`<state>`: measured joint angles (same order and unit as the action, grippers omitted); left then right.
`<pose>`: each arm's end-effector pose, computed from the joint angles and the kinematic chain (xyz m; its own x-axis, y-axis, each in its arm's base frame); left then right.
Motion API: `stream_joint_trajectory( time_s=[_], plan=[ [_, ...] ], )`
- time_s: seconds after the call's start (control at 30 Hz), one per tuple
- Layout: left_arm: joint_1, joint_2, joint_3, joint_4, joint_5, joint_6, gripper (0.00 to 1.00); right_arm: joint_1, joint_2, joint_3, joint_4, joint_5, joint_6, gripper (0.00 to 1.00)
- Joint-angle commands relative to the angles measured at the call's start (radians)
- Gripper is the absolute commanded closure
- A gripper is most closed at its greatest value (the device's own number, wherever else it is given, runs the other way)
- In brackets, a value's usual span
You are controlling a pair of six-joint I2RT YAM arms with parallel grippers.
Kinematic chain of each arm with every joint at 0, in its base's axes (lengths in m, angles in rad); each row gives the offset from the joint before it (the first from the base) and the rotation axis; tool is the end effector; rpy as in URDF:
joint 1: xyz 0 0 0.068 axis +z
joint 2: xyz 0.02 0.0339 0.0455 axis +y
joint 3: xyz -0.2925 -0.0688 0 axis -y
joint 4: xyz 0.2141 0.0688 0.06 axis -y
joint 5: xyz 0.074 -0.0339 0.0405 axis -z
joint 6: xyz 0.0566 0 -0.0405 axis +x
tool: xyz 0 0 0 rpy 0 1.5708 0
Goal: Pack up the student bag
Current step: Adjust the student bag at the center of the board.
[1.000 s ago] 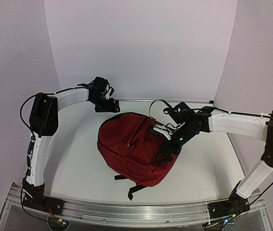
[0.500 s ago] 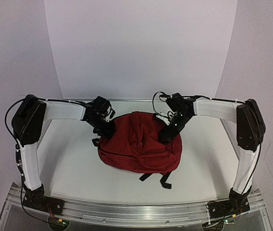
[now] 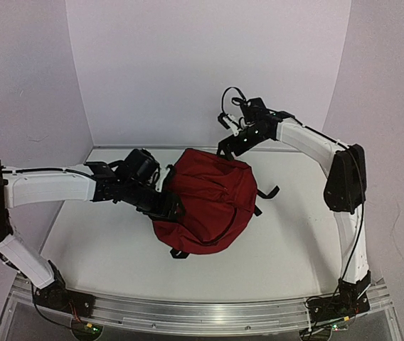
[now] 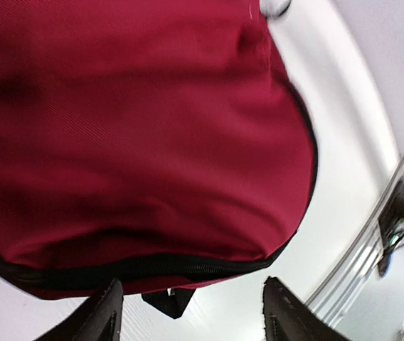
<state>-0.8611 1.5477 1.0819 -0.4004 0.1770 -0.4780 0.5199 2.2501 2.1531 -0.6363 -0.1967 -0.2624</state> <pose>0.1980 -0.2458 0.2645 -0.8185 0.2579 -0.5134 0.5006 0.7586 -0.4171 0.4448 0.2674 0.2934 -0.4019 -0.5232 -0.7515 -0.7429 0.6661 -0.0664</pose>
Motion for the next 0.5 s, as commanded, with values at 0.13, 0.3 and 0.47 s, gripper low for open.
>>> stream_joint_trajectory(
  time_s=[0.13, 0.3, 0.47],
  plan=[
    [0.246, -0.054, 0.153, 0.042, -0.052, -0.021, 0.12, -0.051, -0.358, -0.388, 0.023, -0.232, 0.105, 0.03],
    [0.331, 0.131, 0.286, 0.021, 0.002, 0.039, 0.05, -0.052, -0.430, -0.631, 0.028, -0.332, 0.103, 0.04],
    [0.337, 0.287, 0.355, 0.027, 0.091, 0.106, 0.04, -0.052, -0.432, -0.793, 0.038, -0.378, 0.077, 0.06]
  ],
)
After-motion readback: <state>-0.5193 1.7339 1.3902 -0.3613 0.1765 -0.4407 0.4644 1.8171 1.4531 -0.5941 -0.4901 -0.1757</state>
